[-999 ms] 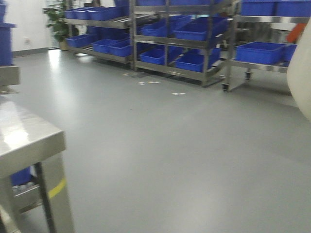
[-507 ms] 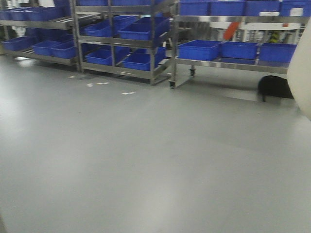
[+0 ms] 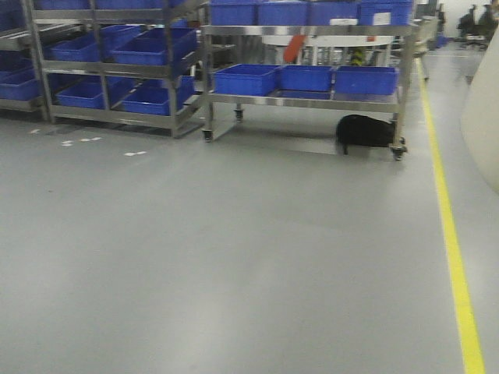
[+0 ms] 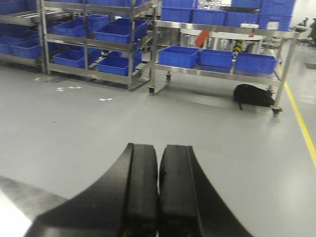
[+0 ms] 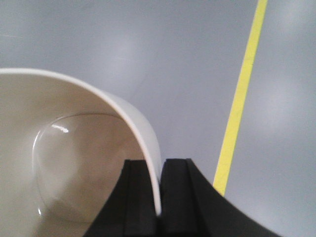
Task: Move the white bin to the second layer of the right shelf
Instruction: 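Turn the base away from the table holding the bin in the right gripper, then drive forward along the yellow floor line carrying the bin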
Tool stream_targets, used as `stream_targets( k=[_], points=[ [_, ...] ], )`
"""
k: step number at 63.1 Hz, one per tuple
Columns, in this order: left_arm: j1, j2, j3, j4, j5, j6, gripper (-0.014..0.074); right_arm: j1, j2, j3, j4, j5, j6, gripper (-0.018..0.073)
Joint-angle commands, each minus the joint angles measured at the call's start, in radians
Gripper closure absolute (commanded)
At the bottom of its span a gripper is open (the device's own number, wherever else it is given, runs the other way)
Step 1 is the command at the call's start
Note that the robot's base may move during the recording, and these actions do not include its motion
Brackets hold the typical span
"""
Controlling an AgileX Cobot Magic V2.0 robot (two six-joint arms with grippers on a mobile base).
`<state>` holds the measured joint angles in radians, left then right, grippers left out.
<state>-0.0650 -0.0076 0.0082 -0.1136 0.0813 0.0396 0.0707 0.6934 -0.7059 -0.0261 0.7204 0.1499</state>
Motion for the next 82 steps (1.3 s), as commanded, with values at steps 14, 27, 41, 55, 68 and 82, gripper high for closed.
stream_targets(
  k=[14, 27, 41, 55, 68, 82],
  points=[
    [-0.005, -0.02, 0.028, -0.001, -0.087, -0.005, 0.0512, -0.006, -0.005, -0.028, 0.001, -0.081, -0.007, 0.0507],
    [-0.005, -0.02, 0.028, -0.001, -0.087, -0.005, 0.0512, -0.006, -0.005, -0.028, 0.001, -0.081, -0.007, 0.0507],
    [-0.005, -0.02, 0.028, -0.001, -0.087, -0.005, 0.0512, -0.006, -0.005, -0.028, 0.001, -0.081, -0.007, 0.0507],
    [-0.005, -0.02, 0.028, -0.001, -0.087, -0.005, 0.0512, -0.006, -0.005, -0.028, 0.001, -0.081, -0.007, 0.0507],
    [-0.005, -0.02, 0.028, -0.001, -0.087, -0.005, 0.0512, -0.006, -0.005, -0.028, 0.001, -0.081, -0.007, 0.0507],
    [-0.005, -0.02, 0.028, -0.001, -0.087, -0.005, 0.0512, -0.006, -0.005, -0.028, 0.001, -0.081, -0.007, 0.0507]
  ],
)
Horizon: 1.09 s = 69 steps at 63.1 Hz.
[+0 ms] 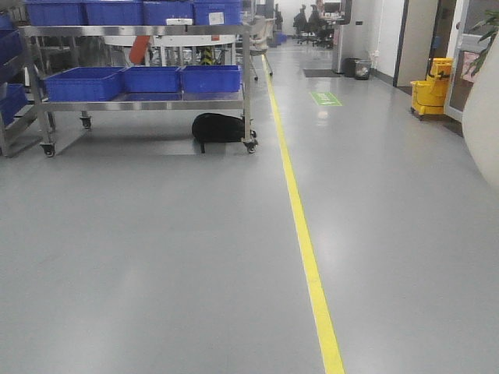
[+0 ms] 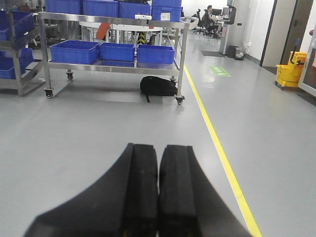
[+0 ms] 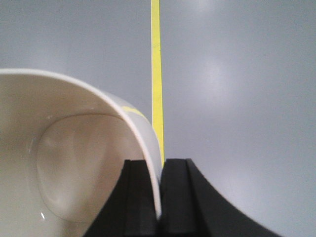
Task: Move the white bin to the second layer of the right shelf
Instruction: 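Drive forward along the yellow floor line carrying the bin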
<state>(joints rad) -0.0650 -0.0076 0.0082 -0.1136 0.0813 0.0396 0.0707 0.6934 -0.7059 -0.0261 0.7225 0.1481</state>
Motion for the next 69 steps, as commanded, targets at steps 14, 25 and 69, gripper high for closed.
stream_targets(
  k=[14, 25, 69],
  points=[
    [-0.005, -0.02, 0.028, -0.001, -0.087, -0.005, 0.0512, -0.006, -0.005, -0.028, 0.001, -0.083, -0.005, 0.0507],
    [-0.005, -0.02, 0.028, -0.001, -0.087, -0.005, 0.0512, -0.006, -0.005, -0.028, 0.001, -0.083, -0.005, 0.0507],
    [-0.005, -0.02, 0.028, -0.001, -0.087, -0.005, 0.0512, -0.006, -0.005, -0.028, 0.001, -0.083, -0.005, 0.0507]
  ],
)
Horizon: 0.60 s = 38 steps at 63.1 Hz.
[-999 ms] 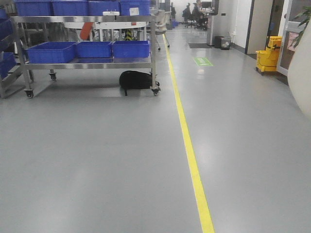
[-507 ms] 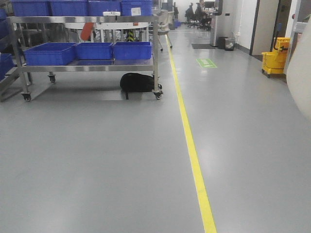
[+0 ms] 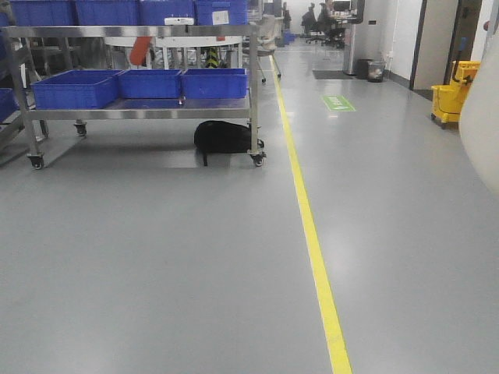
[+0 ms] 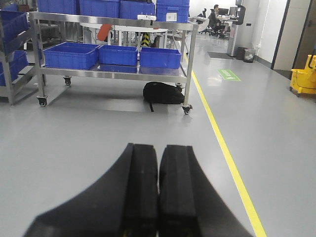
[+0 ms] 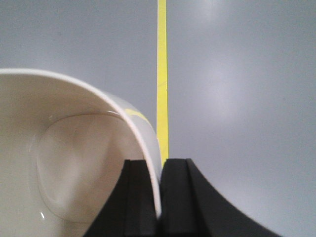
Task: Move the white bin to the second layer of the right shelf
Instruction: 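Drive forward along the yellow floor line carrying the bin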
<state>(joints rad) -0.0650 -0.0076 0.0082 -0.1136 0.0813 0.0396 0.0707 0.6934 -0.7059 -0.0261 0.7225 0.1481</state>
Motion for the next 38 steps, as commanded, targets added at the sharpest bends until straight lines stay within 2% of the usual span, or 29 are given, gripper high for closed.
stream_targets(
  k=[1, 38],
  points=[
    [-0.005, -0.02, 0.028, -0.001, -0.087, -0.005, 0.0512, -0.006, -0.005, -0.028, 0.001, -0.083, -0.005, 0.0507],
    [-0.005, -0.02, 0.028, -0.001, -0.087, -0.005, 0.0512, -0.006, -0.005, -0.028, 0.001, -0.083, -0.005, 0.0507]
  ],
)
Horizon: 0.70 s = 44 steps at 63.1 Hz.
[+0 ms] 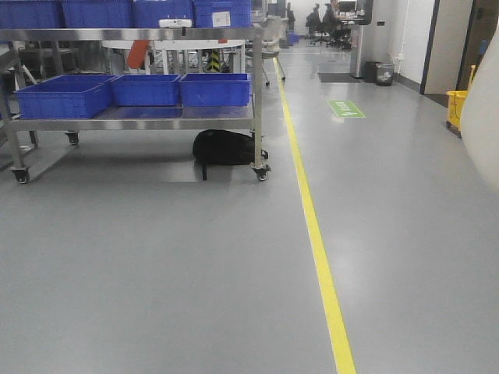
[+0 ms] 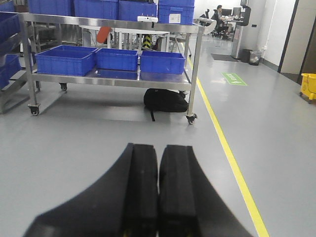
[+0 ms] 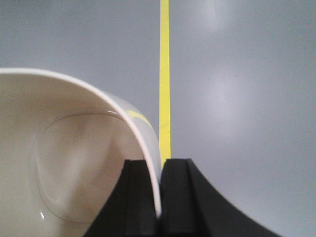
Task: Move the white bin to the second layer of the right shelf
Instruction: 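Drive forward along the yellow floor line carrying the bin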
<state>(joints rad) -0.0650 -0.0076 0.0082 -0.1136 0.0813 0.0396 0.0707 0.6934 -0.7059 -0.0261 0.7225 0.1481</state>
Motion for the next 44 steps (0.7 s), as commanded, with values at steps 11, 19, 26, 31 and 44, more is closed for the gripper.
stream_targets(
  k=[11, 19, 26, 31, 44],
  points=[
    [-0.005, -0.02, 0.028, -0.001, -0.087, -0.005, 0.0512, -0.006, -0.005, -0.028, 0.001, -0.083, -0.005, 0.0507],
    [-0.005, -0.02, 0.028, -0.001, -0.087, -0.005, 0.0512, -0.006, -0.005, -0.028, 0.001, -0.083, -0.005, 0.0507],
    [-0.005, -0.02, 0.028, -0.001, -0.087, -0.005, 0.0512, -0.006, -0.005, -0.028, 0.001, -0.083, -0.005, 0.0507],
    [-0.005, -0.02, 0.028, -0.001, -0.087, -0.005, 0.0512, -0.006, -0.005, -0.028, 0.001, -0.083, -0.005, 0.0507],
    [-0.005, -0.02, 0.028, -0.001, -0.087, -0.005, 0.0512, -0.006, -0.005, -0.028, 0.001, -0.083, -0.005, 0.0507]
  ],
)
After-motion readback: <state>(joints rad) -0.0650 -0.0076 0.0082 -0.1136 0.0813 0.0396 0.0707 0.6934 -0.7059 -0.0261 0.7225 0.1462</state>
